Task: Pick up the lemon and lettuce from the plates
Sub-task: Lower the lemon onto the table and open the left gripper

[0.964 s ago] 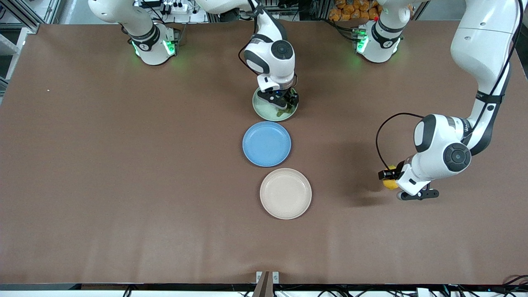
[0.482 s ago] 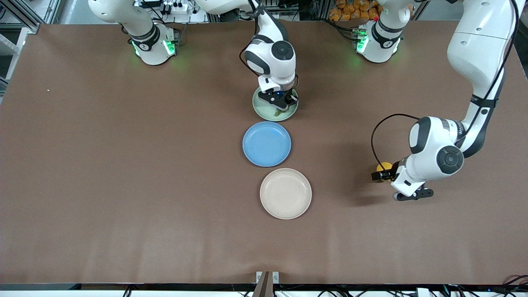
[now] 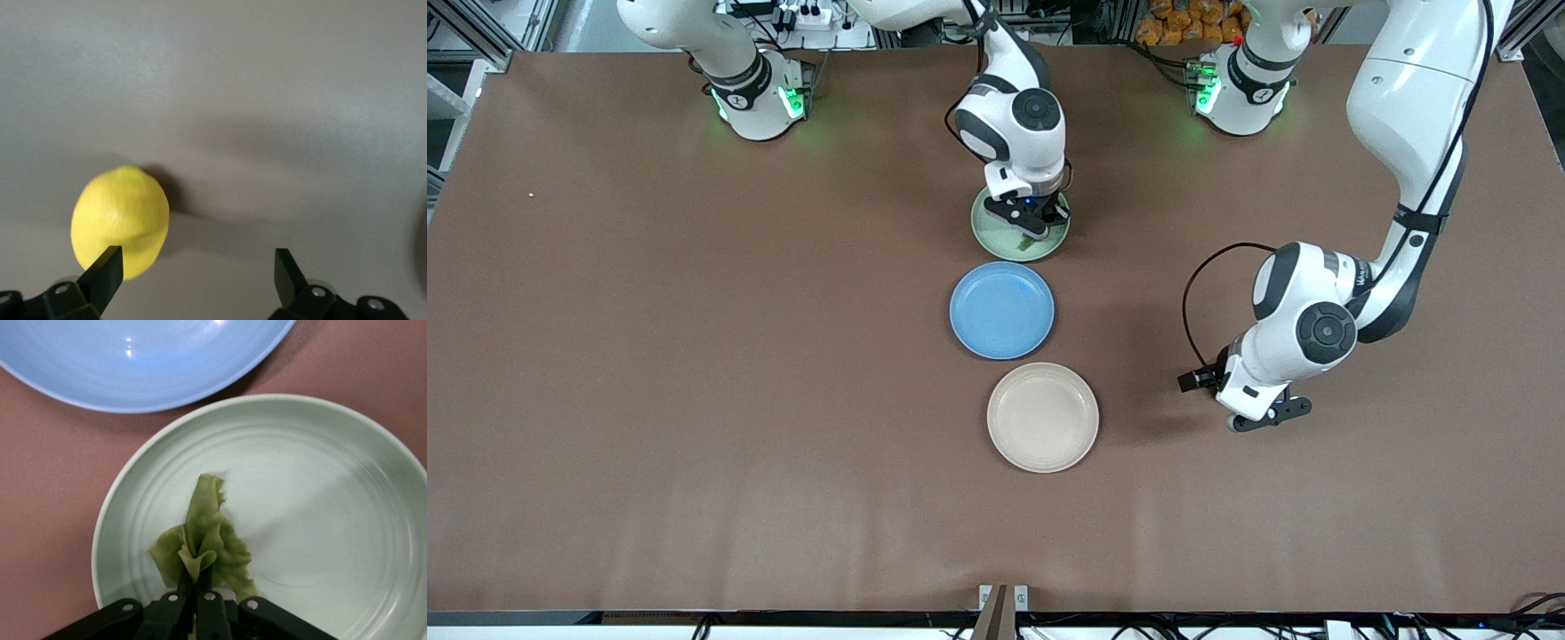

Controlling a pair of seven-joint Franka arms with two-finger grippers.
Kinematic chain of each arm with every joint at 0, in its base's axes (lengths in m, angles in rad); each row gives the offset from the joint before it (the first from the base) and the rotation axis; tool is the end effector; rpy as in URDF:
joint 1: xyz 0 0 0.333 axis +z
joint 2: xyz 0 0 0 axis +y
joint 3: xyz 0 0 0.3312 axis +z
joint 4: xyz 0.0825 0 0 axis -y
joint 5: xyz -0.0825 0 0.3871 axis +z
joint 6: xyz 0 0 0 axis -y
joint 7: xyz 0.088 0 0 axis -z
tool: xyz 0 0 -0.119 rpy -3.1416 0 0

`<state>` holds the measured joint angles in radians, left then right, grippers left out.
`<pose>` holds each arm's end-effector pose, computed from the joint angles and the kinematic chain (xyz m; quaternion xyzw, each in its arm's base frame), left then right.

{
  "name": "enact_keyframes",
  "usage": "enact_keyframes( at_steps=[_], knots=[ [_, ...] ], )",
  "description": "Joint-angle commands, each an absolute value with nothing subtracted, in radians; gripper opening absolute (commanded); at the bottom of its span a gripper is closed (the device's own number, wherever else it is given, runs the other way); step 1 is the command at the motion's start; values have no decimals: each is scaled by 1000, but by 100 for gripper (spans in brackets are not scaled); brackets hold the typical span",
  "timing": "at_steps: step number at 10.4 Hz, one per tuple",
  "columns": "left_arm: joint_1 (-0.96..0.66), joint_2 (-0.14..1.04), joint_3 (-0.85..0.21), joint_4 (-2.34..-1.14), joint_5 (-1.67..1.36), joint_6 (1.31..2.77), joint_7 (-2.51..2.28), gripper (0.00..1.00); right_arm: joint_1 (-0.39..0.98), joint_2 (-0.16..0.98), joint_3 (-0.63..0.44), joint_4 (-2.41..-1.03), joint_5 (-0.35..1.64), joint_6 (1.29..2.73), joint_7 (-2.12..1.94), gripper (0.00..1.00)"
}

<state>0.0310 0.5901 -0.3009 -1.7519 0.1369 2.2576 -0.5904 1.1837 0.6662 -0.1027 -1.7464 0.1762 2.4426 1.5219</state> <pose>0.6493 -0.1569 0.2404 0.9898 0.1364 -0.0378 0.0177 0.3135 0.6045 0.1943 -0.9618 0.2719 0.0206 0.0244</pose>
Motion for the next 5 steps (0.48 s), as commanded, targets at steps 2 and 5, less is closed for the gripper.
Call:
enact_keyframes(
  at_steps=[2, 5],
  knots=[
    [75, 470, -302, -1897, 143, 2302, -668, 100, 1140, 667, -98, -1666, 192, 2282, 1496, 0],
    [74, 394, -313, -2011, 137, 2385, -770, 100, 1105, 632, -97, -1644, 193, 2183, 1418, 0]
  ],
)
